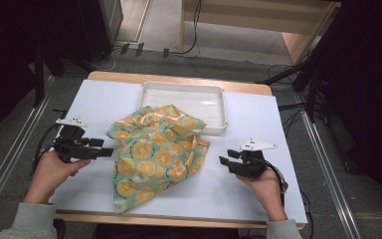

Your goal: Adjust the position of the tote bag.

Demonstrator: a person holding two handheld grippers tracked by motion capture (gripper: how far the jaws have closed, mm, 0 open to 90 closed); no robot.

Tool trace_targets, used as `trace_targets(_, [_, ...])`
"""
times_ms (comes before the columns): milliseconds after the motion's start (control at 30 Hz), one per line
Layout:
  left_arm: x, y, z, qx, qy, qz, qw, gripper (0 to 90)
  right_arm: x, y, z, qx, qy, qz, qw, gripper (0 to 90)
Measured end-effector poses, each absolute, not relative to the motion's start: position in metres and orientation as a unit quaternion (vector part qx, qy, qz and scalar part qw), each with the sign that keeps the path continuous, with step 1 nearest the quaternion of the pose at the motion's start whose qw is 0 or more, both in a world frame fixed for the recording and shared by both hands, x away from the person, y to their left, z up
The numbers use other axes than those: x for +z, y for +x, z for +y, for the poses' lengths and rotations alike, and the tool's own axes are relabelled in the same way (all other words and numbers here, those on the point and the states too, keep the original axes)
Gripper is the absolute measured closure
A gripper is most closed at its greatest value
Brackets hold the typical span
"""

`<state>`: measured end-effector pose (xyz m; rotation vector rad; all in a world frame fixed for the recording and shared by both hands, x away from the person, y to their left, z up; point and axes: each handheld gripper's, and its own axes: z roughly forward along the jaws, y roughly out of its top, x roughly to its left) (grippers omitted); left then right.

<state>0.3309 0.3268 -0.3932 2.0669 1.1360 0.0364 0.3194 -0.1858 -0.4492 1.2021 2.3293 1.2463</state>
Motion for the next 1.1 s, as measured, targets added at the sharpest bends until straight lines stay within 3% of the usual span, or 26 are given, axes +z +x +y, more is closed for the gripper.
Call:
trace_targets(400, [-0.392, 0.332, 0.329, 0.018, 0.808, 0.44, 0.39, 33.7, -0.447, 0.309, -0.177, 0.428, 0.4, 0.803, 0.11, 60.2])
trace_targets(567, [-0.392, 0.331, 0.332, 0.022, 0.81, 0.444, 0.382, 33.4, -0.446, 0.315, -0.177, 0.431, 0.405, 0.803, 0.073, 55.5])
trace_targets(633, [-0.392, 0.331, 0.332, 0.021, 0.808, 0.445, 0.386, 33.3, -0.446, 0.315, -0.177, 0.418, 0.397, 0.812, 0.09, 51.2])
trace_targets(1100, [-0.395, 0.332, 0.329, 0.022, 0.813, 0.443, 0.378, 31.6, -0.447, 0.314, -0.175, 0.407, 0.392, 0.819, 0.1, 46.5])
